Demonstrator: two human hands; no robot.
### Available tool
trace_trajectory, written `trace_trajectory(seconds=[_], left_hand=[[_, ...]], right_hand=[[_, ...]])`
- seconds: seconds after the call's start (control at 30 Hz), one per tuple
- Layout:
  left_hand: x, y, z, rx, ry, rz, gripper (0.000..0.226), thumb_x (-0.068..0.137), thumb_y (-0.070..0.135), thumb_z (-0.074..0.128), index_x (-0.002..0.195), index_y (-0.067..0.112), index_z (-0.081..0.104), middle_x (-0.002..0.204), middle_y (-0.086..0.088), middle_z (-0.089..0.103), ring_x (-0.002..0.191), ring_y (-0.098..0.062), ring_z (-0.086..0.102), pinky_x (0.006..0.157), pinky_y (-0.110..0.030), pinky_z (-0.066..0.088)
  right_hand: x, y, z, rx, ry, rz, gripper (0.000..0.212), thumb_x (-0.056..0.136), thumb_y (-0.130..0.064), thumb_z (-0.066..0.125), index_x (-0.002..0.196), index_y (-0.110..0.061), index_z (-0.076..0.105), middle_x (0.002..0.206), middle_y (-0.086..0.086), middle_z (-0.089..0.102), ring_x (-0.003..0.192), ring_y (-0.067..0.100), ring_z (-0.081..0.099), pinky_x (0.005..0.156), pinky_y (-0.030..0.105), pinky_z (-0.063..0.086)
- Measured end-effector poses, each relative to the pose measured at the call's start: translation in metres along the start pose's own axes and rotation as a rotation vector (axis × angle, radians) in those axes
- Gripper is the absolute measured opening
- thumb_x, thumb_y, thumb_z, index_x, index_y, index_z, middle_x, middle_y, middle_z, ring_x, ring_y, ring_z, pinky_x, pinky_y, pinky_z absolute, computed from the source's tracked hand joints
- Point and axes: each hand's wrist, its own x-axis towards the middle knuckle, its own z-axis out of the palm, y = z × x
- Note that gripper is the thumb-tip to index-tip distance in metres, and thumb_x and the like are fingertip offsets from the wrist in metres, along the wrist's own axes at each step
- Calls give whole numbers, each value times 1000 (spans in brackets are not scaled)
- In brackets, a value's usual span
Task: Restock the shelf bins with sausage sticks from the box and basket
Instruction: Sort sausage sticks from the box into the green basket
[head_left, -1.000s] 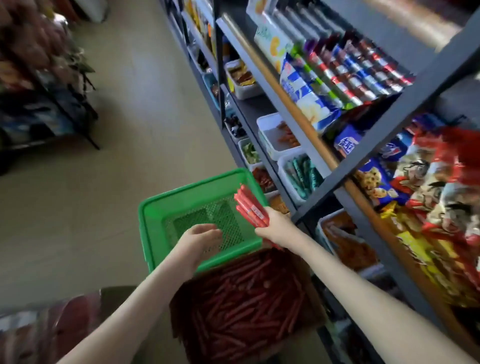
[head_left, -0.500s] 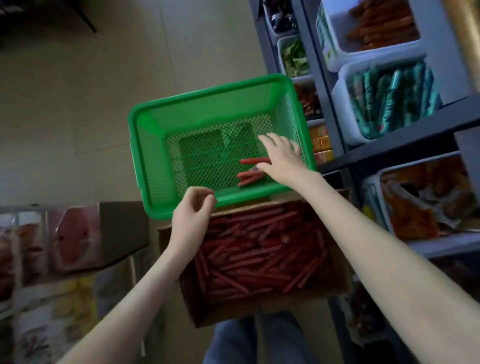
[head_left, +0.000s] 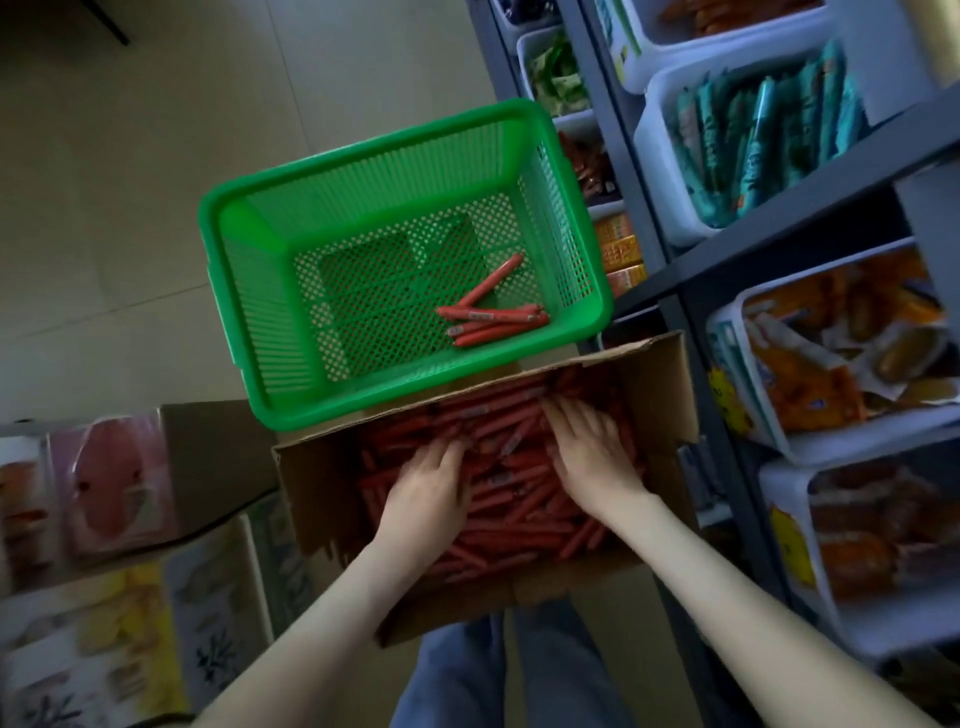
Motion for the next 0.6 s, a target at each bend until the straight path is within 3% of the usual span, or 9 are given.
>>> trace_trajectory(seconds=[0.1, 0.23, 0.37, 0.5, 0.6], left_hand=[[3, -4, 6, 61, 46, 28, 56, 66, 2, 75, 120, 3, 59, 112, -16, 63, 95, -36, 63, 81, -40, 53], [9, -9, 13, 113, 27, 21, 66, 62, -1, 76, 124, -1, 56, 118, -22, 61, 104, -39, 61, 86, -46, 51], [17, -10, 19, 148, -9, 2, 71, 65, -1, 73, 131, -3, 49, 125, -25, 56, 113, -41, 56, 92, -49, 47], [26, -8, 20, 188, -120, -46, 73, 89, 19, 49, 150, 6, 10, 155, -15, 16, 143, -31, 15, 115, -39, 13], [33, -5, 19, 262, -174, -54, 81, 88, 36, 52, 150, 8, 6, 156, -13, 11, 144, -28, 8, 117, -38, 4]], right_hand=[[16, -1, 1, -46, -64, 99, 59, 97, -26, 42, 150, -17, 17, 150, 11, 26, 128, 31, 31, 102, 39, 25], [32, -9, -10, -126, -35, 144, 55, 93, -26, 52, 143, -17, 30, 140, 12, 33, 123, 31, 30, 96, 40, 24], [35, -12, -11, -145, -56, 73, 46, 90, -16, 52, 134, -17, 38, 134, 7, 43, 124, 27, 32, 96, 37, 21], [33, -22, -7, -89, -7, 53, 54, 89, -10, 49, 141, -16, 32, 130, 8, 51, 122, 27, 38, 95, 37, 21], [32, -28, -2, -188, -104, 36, 51, 93, -19, 49, 142, -19, 35, 141, 7, 37, 128, 27, 29, 98, 38, 22]])
